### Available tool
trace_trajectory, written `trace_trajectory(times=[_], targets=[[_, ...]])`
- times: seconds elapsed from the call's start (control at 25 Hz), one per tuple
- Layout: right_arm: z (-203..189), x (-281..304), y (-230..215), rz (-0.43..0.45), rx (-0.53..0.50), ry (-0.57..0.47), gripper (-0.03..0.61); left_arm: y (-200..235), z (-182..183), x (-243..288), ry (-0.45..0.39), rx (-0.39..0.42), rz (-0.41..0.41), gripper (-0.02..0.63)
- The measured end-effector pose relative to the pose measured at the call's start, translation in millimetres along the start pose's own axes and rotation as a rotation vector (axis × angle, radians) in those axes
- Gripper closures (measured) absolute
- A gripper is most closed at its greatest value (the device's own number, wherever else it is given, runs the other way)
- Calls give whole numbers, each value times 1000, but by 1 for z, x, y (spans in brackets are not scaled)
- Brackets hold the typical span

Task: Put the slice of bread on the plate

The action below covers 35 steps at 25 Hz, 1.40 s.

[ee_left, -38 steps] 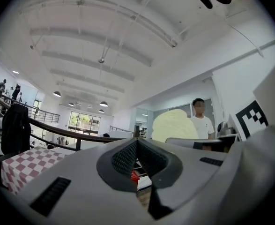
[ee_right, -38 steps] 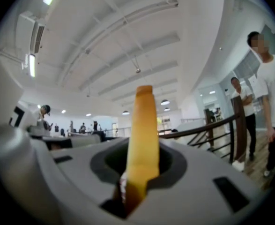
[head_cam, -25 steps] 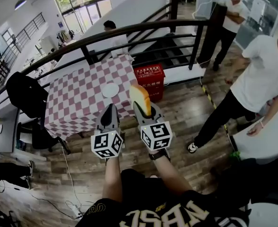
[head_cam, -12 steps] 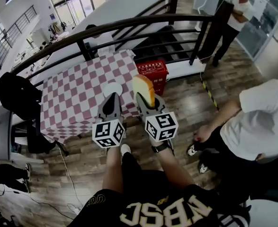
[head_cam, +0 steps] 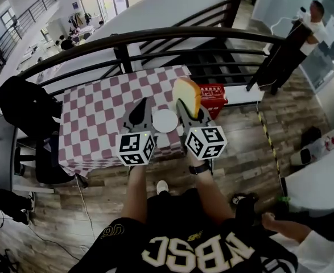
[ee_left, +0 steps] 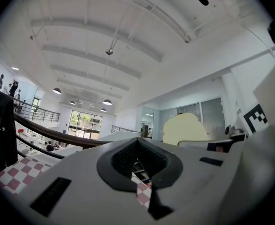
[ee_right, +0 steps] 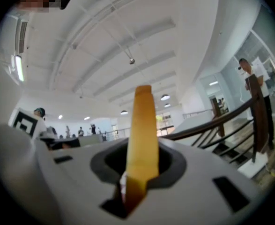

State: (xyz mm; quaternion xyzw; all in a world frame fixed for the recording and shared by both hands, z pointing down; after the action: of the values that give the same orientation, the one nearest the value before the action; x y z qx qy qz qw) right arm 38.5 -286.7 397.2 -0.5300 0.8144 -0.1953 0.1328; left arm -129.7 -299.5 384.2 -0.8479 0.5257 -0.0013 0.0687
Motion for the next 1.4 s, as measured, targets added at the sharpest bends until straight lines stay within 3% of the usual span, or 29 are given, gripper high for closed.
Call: trace_trajectory(times=[0.16,0.44,0.68,0.88,1.08,1.4], targets=[[-21,33,-4,-20,7,47,482,27,-29,11,30,-43,-1,597],[-76,71,-36,-61,15,237,482,43,-72,38,100,-62,-1,597],[-128,98,-78,-76,122,414,482,44,-119,63,201,-103,15,597],[-178,111,-113,-137,215,565,482,38,-158,78,293,-138,16,597],[-221,118,-134,-172,246,732,482,45,-185,88,360,-165,45,597],[-275,124,-154,-172,342,901,480,49,-223,95,462,-199,85,597]])
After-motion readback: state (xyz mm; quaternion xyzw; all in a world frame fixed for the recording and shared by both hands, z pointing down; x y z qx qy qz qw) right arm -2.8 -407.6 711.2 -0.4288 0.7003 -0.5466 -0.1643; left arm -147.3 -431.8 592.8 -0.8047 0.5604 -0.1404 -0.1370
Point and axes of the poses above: the fingertips, and each gripper's own axes: x forward along the fingers, y to its left, z out of its top, the point moved 6 cm from there along -x, backward along the fingers, and after that the axes turned 14 degrees about x, right-handed, at the moved point
